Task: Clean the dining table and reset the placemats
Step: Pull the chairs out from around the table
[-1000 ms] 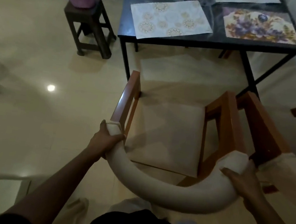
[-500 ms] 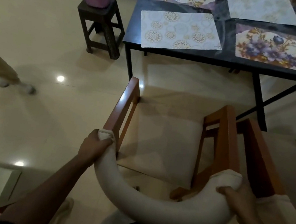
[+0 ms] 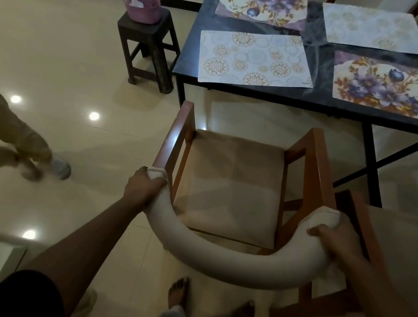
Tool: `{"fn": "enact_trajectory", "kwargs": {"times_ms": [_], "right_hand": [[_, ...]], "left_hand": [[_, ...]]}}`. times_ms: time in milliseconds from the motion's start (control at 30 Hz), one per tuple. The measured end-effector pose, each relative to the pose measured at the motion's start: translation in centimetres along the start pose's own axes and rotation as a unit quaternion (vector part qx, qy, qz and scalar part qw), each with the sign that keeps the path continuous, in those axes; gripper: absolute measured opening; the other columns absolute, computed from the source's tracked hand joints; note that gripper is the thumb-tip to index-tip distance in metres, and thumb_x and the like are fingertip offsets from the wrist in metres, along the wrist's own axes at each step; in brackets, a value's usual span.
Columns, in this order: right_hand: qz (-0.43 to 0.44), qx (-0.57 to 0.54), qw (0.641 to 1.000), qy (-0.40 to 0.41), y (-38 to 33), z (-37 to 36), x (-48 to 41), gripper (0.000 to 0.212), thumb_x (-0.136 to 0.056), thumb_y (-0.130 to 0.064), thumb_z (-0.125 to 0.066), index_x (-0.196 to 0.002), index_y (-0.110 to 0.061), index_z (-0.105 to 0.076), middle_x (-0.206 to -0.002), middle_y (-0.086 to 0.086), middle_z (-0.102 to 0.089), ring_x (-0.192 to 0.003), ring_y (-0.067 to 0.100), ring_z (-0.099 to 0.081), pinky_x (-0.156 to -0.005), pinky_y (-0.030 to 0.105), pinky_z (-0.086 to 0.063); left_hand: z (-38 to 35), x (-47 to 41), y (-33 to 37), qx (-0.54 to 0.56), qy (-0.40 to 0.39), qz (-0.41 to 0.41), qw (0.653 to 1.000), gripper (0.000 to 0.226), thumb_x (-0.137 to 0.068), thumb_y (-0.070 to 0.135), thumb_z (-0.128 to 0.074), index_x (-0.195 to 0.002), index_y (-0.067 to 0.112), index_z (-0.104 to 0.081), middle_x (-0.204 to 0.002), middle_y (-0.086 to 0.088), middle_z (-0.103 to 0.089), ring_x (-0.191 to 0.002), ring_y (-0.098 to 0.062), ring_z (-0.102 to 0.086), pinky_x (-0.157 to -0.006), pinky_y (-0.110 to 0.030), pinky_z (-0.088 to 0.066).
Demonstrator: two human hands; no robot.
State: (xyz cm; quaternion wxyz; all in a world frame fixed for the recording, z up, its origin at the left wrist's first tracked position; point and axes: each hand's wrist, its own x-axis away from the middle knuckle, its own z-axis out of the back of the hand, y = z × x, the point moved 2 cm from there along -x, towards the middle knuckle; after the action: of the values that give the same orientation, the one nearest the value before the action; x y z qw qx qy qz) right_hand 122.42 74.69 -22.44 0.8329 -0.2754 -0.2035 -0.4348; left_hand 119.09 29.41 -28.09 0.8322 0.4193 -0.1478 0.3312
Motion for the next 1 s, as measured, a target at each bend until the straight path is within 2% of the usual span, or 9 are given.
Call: {"fn": "enact_trajectory", "kwargs": {"times_ms": [133,233,367,533,633,667,700,767,1000], "right_hand": [[-0.016,0.000,0.998,0.062,-1.3,-0.7,-1.0,0.037,-0.103,-0.019,-0.059,-0.132,0.003,-0.054,-0.121,0.028,-0.063,-0.110,0.047,-0.063,-0.099,0.057,-0.052],[-0.012,-0.019,0.998,0.057,-1.5,-0.6,-1.3,0.033,-0.102,-0.022,-0.062,-0.127,-0.002,-0.056,-0.101,0.018,-0.061,-0.088,0.038,-0.061,-0.093,0.053,-0.054],[0.038,-0.018,0.999,-0.005,-0.6,-1.3,-3.3,0.071,-0.081,-0.026,-0.084,-0.141,-0.015,-0.048,-0.118,0.015,-0.061,-0.106,0.040,-0.064,-0.084,0.046,-0.053],[0.009,0.011,1.000,0.020,-0.4,-2.6,-5.4,0.066,-0.075,-0.040,-0.088,-0.125,-0.016,-0.053,-0.105,0.011,-0.060,-0.093,0.035,-0.065,-0.076,0.043,-0.051],[-0.003,0.041,0.998,0.037,1.5,-5.2,-10.5,0.107,-0.033,-0.093,-0.063,-0.109,-0.018,-0.060,-0.080,0.004,-0.054,-0.058,0.024,-0.054,-0.059,0.037,-0.051],[-0.007,0.040,0.999,0.034,1.2,-5.1,-10.0,0.107,-0.030,-0.093,-0.063,-0.108,-0.019,-0.059,-0.081,0.005,-0.055,-0.060,0.025,-0.056,-0.060,0.038,-0.053],[-0.017,0.033,0.999,0.039,0.7,-4.3,-8.4,0.088,-0.048,-0.079,-0.078,-0.109,-0.018,-0.057,-0.089,0.006,-0.058,-0.071,0.029,-0.061,-0.068,0.043,-0.056],[-0.003,0.016,0.999,0.048,-0.4,-2.6,-5.2,0.046,-0.085,-0.041,-0.076,-0.117,-0.017,-0.055,-0.108,0.012,-0.062,-0.099,0.038,-0.065,-0.088,0.050,-0.055],[0.010,0.012,0.999,0.035,-0.3,-2.5,-4.8,0.074,-0.082,-0.036,-0.084,-0.142,-0.017,-0.046,-0.132,0.017,-0.059,-0.116,0.041,-0.062,-0.093,0.051,-0.052]], "left_hand": [[0.0,-1.4,1.0,-0.011,0.009,-0.011,1.000,0.055,-0.087,0.038,-0.072,-0.134,0.011,-0.062,-0.124,-0.014,-0.069,-0.114,-0.035,-0.067,-0.098,-0.049,-0.057],[0.1,-2.4,1.8,-0.018,0.013,-0.017,1.000,0.055,-0.087,0.037,-0.072,-0.134,0.010,-0.063,-0.123,-0.014,-0.069,-0.114,-0.035,-0.067,-0.097,-0.048,-0.057],[0.1,-3.5,2.8,-0.032,0.012,-0.016,0.999,0.056,-0.087,0.036,-0.073,-0.135,0.009,-0.061,-0.123,-0.014,-0.068,-0.114,-0.036,-0.066,-0.099,-0.049,-0.056],[0.1,-3.9,2.8,-0.033,0.011,-0.013,0.999,0.055,-0.088,0.036,-0.072,-0.134,0.009,-0.061,-0.123,-0.015,-0.068,-0.115,-0.036,-0.066,-0.099,-0.050,-0.056],[0.1,-4.0,2.8,-0.028,0.009,-0.003,1.000,0.055,-0.085,0.038,-0.072,-0.132,0.011,-0.062,-0.119,-0.013,-0.067,-0.112,-0.036,-0.066,-0.099,-0.051,-0.057],[0.2,-4.1,2.7,-0.027,0.009,0.001,1.000,0.056,-0.083,0.039,-0.072,-0.131,0.011,-0.062,-0.118,-0.012,-0.068,-0.112,-0.036,-0.067,-0.099,-0.051,-0.058],[0.2,-4.2,2.7,-0.026,0.008,0.003,1.000,0.057,-0.081,0.040,-0.072,-0.129,0.012,-0.063,-0.117,-0.012,-0.069,-0.111,-0.036,-0.067,-0.099,-0.052,-0.058],[0.2,-4.4,2.5,-0.026,0.003,0.002,1.000,0.059,-0.077,0.043,-0.070,-0.126,0.013,-0.064,-0.115,-0.012,-0.069,-0.109,-0.036,-0.068,-0.099,-0.052,-0.058],[0.4,-4.6,2.4,-0.034,-0.005,-0.004,0.999,0.062,-0.073,0.041,-0.071,-0.128,0.013,-0.063,-0.116,-0.012,-0.069,-0.108,-0.036,-0.068,-0.098,-0.054,-0.059]]}}
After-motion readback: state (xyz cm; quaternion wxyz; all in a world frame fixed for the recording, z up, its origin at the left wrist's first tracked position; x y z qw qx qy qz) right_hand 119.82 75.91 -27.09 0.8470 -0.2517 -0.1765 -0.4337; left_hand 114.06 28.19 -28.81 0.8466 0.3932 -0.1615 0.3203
